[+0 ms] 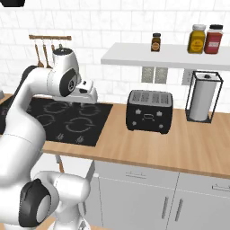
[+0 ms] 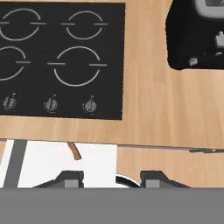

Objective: Pick up the knife from the drawer and place it on the cutting board. Then place the meat from the plate to the cutting board.

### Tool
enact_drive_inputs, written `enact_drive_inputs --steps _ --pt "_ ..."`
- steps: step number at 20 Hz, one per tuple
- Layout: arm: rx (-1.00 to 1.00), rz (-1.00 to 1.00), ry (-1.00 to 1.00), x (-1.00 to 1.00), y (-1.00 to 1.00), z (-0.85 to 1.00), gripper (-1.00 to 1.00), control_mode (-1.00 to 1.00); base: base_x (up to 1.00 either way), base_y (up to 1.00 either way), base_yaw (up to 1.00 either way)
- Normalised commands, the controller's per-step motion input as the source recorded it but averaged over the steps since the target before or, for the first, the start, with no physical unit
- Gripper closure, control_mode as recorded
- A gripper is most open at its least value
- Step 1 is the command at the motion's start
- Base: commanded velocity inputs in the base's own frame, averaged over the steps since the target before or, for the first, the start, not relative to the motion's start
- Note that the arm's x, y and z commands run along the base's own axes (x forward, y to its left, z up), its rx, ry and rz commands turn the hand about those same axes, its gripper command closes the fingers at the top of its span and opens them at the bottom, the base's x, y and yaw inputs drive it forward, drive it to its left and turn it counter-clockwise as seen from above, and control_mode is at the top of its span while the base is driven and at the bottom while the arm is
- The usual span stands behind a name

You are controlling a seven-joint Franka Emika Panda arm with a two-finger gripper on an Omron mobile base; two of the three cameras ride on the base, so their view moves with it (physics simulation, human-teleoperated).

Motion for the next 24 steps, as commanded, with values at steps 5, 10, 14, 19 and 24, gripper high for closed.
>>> enact_drive_inputs --steps 5,10,14,19,24 --pt "0.0 0.0 0.03 -0.05 0.0 -0.18 -1.0 -1.0 0.0 0.0 0.0" --pt "-0.03 0.0 0.08 -0.03 0.0 -0.52 -1.0 -1.0 0.0 0.0 0.0" --pt "-0.09 0.0 0.0 -0.01 0.01 -0.44 -1.0 -1.0 0.0 0.0 0.0" --pt "-0.08 0.01 0.0 -0.06 0.12 -0.28 -1.0 -1.0 0.0 0.0 0.0" --pt "-0.01 0.0 0.0 -0.02 0.01 -0.28 -1.0 -1.0 0.0 0.0 0.0"
